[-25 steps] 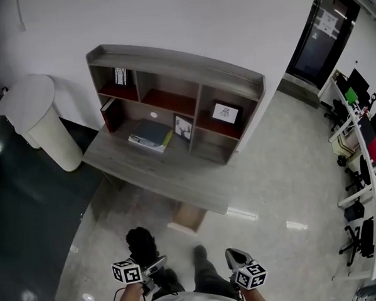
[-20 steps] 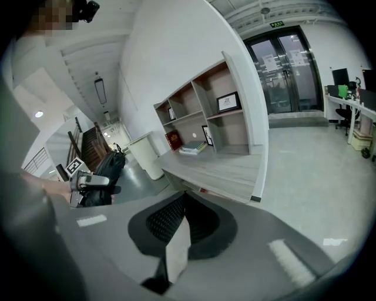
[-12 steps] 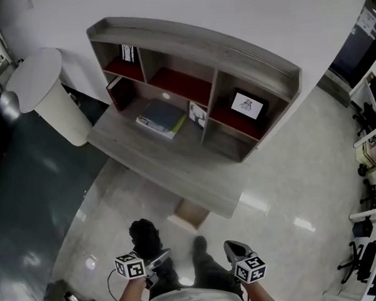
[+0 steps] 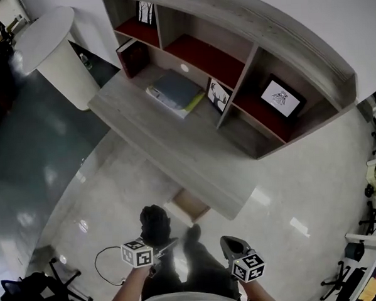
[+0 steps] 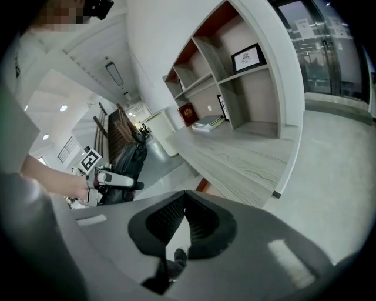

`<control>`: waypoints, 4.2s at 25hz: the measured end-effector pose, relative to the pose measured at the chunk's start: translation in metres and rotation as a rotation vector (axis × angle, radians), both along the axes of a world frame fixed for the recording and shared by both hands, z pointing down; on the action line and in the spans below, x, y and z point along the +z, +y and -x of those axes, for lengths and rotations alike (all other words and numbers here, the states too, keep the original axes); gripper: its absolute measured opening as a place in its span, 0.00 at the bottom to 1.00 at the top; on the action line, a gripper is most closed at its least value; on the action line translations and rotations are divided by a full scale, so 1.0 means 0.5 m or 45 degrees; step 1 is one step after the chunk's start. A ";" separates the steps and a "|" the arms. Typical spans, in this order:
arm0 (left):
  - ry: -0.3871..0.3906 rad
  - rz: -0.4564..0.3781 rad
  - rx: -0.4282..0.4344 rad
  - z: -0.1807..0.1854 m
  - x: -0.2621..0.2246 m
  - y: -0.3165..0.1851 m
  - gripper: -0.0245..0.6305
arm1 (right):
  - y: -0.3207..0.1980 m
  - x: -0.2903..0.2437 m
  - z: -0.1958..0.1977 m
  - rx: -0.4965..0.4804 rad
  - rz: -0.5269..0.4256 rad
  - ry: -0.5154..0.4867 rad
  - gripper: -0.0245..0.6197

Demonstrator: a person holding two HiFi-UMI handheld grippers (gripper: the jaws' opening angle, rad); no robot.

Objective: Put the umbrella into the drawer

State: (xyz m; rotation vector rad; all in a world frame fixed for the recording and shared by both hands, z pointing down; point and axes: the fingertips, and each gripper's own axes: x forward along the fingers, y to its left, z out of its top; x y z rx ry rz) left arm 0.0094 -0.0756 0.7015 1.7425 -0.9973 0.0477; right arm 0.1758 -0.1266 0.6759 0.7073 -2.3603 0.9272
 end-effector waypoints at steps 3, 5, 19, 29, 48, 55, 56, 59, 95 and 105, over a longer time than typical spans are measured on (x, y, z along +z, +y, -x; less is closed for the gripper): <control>-0.013 0.030 -0.013 -0.004 0.064 -0.017 0.41 | -0.004 0.047 0.018 -0.036 0.037 0.007 0.05; -0.023 0.042 -0.004 -0.011 0.109 -0.032 0.41 | -0.006 0.073 0.029 -0.059 0.058 0.012 0.05; 0.025 0.112 -0.011 -0.041 0.389 -0.116 0.41 | -0.034 0.279 0.130 -0.126 0.097 0.050 0.05; 0.009 0.257 0.120 -0.081 0.522 -0.116 0.41 | -0.018 0.378 0.161 -0.077 0.110 0.062 0.05; 0.010 0.334 0.262 -0.144 0.662 -0.217 0.41 | -0.043 0.533 0.135 0.017 0.090 0.087 0.05; -0.002 0.346 0.271 -0.146 0.673 -0.256 0.41 | -0.022 0.555 0.121 0.050 0.120 0.084 0.05; -0.010 0.346 0.265 -0.146 0.678 -0.261 0.41 | -0.020 0.557 0.118 0.053 0.123 0.083 0.05; -0.010 0.329 0.241 -0.154 0.684 -0.274 0.42 | -0.015 0.565 0.109 0.058 0.137 0.087 0.05; -0.076 0.315 -0.021 -0.066 0.629 -0.229 0.71 | -0.004 0.520 0.102 0.010 0.128 0.091 0.05; -0.210 0.217 -0.057 -0.030 0.434 -0.201 0.70 | -0.038 0.356 0.105 -0.015 0.093 0.072 0.05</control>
